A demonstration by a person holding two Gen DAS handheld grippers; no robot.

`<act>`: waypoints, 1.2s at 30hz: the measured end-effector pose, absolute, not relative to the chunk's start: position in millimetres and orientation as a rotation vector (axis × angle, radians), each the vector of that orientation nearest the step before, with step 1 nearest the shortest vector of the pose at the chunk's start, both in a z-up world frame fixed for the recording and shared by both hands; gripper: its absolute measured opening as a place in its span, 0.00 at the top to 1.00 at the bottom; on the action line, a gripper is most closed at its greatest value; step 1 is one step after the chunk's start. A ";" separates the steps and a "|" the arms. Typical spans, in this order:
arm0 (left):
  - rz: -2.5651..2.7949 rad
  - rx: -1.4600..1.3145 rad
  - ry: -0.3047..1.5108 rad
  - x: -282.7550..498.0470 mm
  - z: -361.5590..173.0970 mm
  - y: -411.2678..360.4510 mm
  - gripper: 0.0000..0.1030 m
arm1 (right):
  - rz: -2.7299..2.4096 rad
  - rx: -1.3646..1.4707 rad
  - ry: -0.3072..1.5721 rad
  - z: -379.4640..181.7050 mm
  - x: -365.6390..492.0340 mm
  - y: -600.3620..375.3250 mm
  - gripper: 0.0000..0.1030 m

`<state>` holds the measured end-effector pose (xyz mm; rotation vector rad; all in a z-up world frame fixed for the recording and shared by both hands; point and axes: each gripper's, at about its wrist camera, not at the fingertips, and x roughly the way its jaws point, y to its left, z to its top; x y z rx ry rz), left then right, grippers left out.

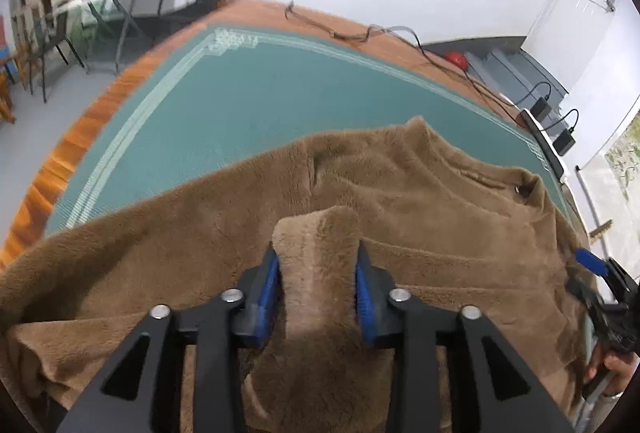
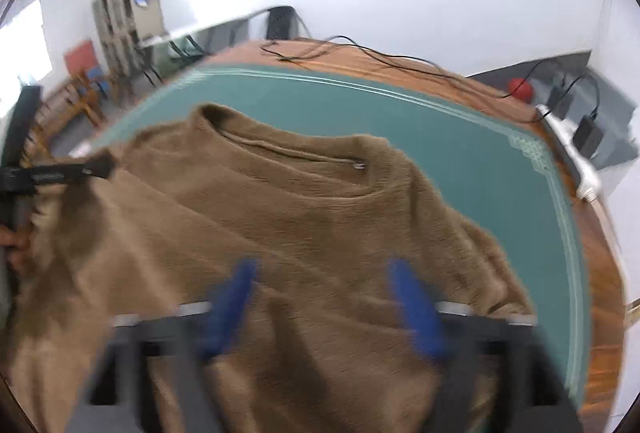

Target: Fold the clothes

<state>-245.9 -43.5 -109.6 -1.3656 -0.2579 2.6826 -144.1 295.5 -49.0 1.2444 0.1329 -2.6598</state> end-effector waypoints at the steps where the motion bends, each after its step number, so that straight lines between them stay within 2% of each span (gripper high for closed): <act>1: 2.694 -1.366 -0.221 -245.5 -107.9 -40.5 0.41 | -2.654 1.288 0.162 -55.0 -149.9 288.1 0.14; 3: 2.697 -1.416 -0.163 -250.9 -114.0 -36.6 0.38 | -2.668 1.361 0.232 -75.3 -158.0 289.0 0.14; 5: 2.682 -1.494 -0.137 -257.1 -127.3 -37.8 0.38 | -2.691 1.387 0.248 -91.1 -165.0 293.8 0.06; 6: 2.672 -1.509 -0.143 -259.6 -132.6 -39.9 0.36 | -2.699 1.405 0.195 -91.3 -165.6 300.8 0.04; 8: 2.663 -1.504 -0.184 -255.8 -129.5 -44.7 0.35 | -2.724 1.424 0.165 -89.8 -163.8 304.9 0.04; 11: 2.657 -1.451 -0.278 -241.4 -114.4 -53.5 0.35 | -2.748 1.394 0.243 -76.3 -148.4 290.9 0.04; 13: 2.661 -1.390 -0.332 -227.1 -100.7 -57.8 0.34 | -2.729 1.312 0.183 -58.6 -133.6 283.1 0.04; 16: 2.620 -1.332 -0.391 -204.6 -88.1 -57.0 0.25 | -2.690 1.203 0.101 -33.7 -111.7 270.7 0.04; 17: 2.597 -1.325 -0.405 -195.6 -86.2 -55.7 0.24 | -2.661 1.211 0.092 -32.6 -106.5 265.3 0.04; 25: 2.442 -1.307 -0.449 -110.5 -81.3 -55.8 0.24 | -2.541 1.475 0.263 -87.1 -68.8 233.5 0.04; 32: 2.491 -1.212 -0.439 -35.0 -68.6 -88.7 0.22 | -2.560 1.220 0.195 -33.4 -22.8 200.9 0.03; 36: 2.496 -1.209 -0.455 1.2 -77.2 -110.4 0.22 | -2.491 1.190 0.188 -33.5 -0.2 173.2 0.03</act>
